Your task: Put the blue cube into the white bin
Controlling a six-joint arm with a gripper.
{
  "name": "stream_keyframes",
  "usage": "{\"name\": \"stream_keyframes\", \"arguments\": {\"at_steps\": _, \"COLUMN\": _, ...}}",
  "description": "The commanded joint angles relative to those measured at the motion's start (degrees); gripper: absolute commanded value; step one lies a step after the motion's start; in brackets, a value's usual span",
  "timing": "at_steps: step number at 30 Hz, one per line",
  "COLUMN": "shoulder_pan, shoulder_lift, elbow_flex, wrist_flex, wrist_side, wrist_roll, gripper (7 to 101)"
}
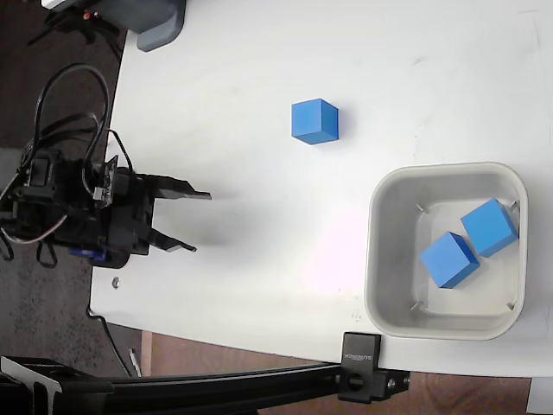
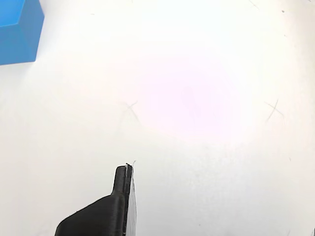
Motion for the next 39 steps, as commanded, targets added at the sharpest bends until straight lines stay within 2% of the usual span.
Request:
{"name": "stream_keyframes", "arguments": {"at_steps": 1, "shoulder_pan": -0.3, "shoulder_lift": 1.3, "elbow_flex": -1.4, "wrist_flex": -0.5, "wrist_side": 0.4, "wrist_roll": 0.2, "gripper": 99.5}}
{"name": "stream_keyframes", "arguments": {"at_steps": 10, "shoulder_pan": -0.4, "shoulder_lift": 1.3, "elbow_flex": -1.4, "wrist_flex": -0.5, "wrist_side": 0.9, "wrist_roll": 0.3, "gripper": 100.0}}
{"name": "stream_keyframes", "arguments": {"at_steps": 13, "shoulder_pan": -1.2, "shoulder_lift": 1.3, "elbow_flex": -1.4, "wrist_flex": -0.4, "wrist_side": 2.7, "wrist_roll": 1.2, "gripper": 100.3}}
{"name": "stream_keyframes", "arguments": {"at_steps": 19, "shoulder_pan": 0.0, "shoulder_lift": 0.4, "elbow_flex": -5.4, "wrist_flex": -0.1, "wrist_side": 2.5, "wrist_roll": 1.1, "gripper": 100.3}}
{"name": "stream_keyframes", "arguments": {"at_steps": 22, "shoulder_pan": 0.0, "shoulder_lift": -5.7, "elbow_flex": -10.1, "wrist_flex": -2.8, "wrist_side": 1.6, "wrist_roll": 1.1, "gripper": 100.3}}
{"name": "stream_keyframes", "arguments": {"at_steps": 26, "shoulder_pan": -0.1, "shoulder_lift": -26.2, "elbow_flex": -22.2, "wrist_flex": -9.3, "wrist_side": 0.8, "wrist_roll": 1.1, "gripper": 100.3}}
{"name": "stream_keyframes", "arguments": {"at_steps": 30, "shoulder_pan": -4.4, "shoulder_lift": -43.6, "elbow_flex": -35.5, "wrist_flex": -13.1, "wrist_side": 3.5, "wrist_roll": 3.6, "gripper": 100.3}}
{"name": "stream_keyframes", "arguments": {"at_steps": 39, "shoulder_pan": -16.3, "shoulder_lift": -59.5, "elbow_flex": -43.5, "wrist_flex": -20.6, "wrist_side": 9.6, "wrist_roll": 10.9, "gripper": 100.3}}
